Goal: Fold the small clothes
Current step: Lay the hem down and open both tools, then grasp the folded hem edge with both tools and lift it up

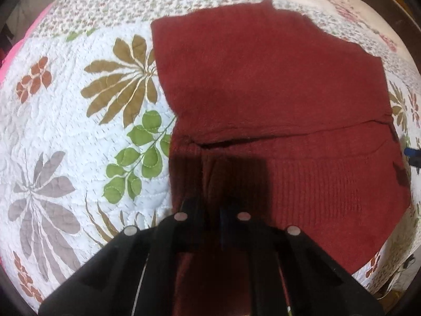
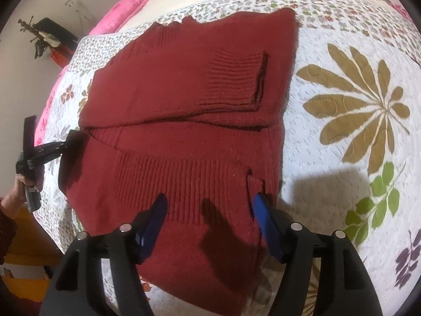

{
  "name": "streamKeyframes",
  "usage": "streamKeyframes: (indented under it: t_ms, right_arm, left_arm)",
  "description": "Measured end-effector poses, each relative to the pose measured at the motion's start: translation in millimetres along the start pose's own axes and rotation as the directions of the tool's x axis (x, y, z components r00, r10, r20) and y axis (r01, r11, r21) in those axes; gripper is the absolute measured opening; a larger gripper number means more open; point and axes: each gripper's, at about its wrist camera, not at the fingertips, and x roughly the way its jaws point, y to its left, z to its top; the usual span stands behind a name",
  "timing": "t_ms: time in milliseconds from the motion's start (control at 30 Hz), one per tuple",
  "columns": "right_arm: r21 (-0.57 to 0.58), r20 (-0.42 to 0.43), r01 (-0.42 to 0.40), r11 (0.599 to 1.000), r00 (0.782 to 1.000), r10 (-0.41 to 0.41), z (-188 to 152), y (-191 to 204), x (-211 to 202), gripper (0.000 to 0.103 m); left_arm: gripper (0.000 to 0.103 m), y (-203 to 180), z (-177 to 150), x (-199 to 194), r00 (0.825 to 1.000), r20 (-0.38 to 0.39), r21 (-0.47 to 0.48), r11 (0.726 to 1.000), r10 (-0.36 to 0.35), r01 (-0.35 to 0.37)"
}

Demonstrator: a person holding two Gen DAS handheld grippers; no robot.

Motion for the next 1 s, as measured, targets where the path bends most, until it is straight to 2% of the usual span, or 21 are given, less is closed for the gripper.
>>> streamKeyframes:
  t_ms: [233, 400, 467, 533, 600, 700, 767, 900, 1000]
  right_arm:
    - [-0.044, -0.017, -0.006, 0.999, 1.000, 0.006, 13, 0, 12, 0.069]
    - [-0.059, -0.072, -0.025, 0.998, 0.997, 0.020, 18, 1, 31, 0.065]
    - [-0.094, -0.089, -0.023, 0.995, 0.996, 0.015, 17, 9, 34, 0.054]
    - [-0.126, -0.116, -0.047, 0.991, 0.993, 0.033, 14, 14, 38, 0.025]
    - [-0.148, -0.124, -0.037, 0.988, 0.992, 0.018, 12, 17, 40, 0.012]
    - [-0.143, -0.095, -0.025, 0.989, 0.995, 0.012, 12, 16, 34, 0.008]
    - [-0.125, -0.072, -0.029, 0.992, 0.997, 0.020, 13, 13, 26, 0.007]
    - [-0.096, -0.009, -0.058, 0.994, 0.998, 0.058, 13, 10, 1, 0.007]
    - [-0.086, 0.003, -0.062, 0.994, 0.998, 0.063, 11, 8, -5, 0.007]
  left_arm:
    - [0.006, 5, -8, -24, 0.993, 0.074, -0.036, 0.995, -0.093, 0.095]
    - [0.006, 6, -6, -6, 0.997, 0.036, -0.039, 0.997, -0.071, 0.072]
    - [0.007, 6, -4, 2, 0.998, 0.009, -0.046, 0.997, -0.061, 0.061]
    - [0.010, 4, -1, 7, 0.999, -0.009, -0.043, 0.998, -0.050, 0.050]
    - [0.013, 4, 2, 11, 0.999, -0.024, -0.037, 0.998, -0.043, 0.043]
    - [0.013, 1, 4, 12, 0.999, -0.031, -0.027, 0.999, -0.028, 0.027]
    - [0.007, -2, 6, 12, 1.000, -0.026, -0.024, 1.000, -0.016, 0.015]
    - [0.007, 0, 6, -7, 0.999, 0.031, -0.051, 0.998, -0.033, 0.035]
    - [0.006, 0, 2, -20, 0.997, 0.066, -0.057, 0.997, -0.044, 0.048]
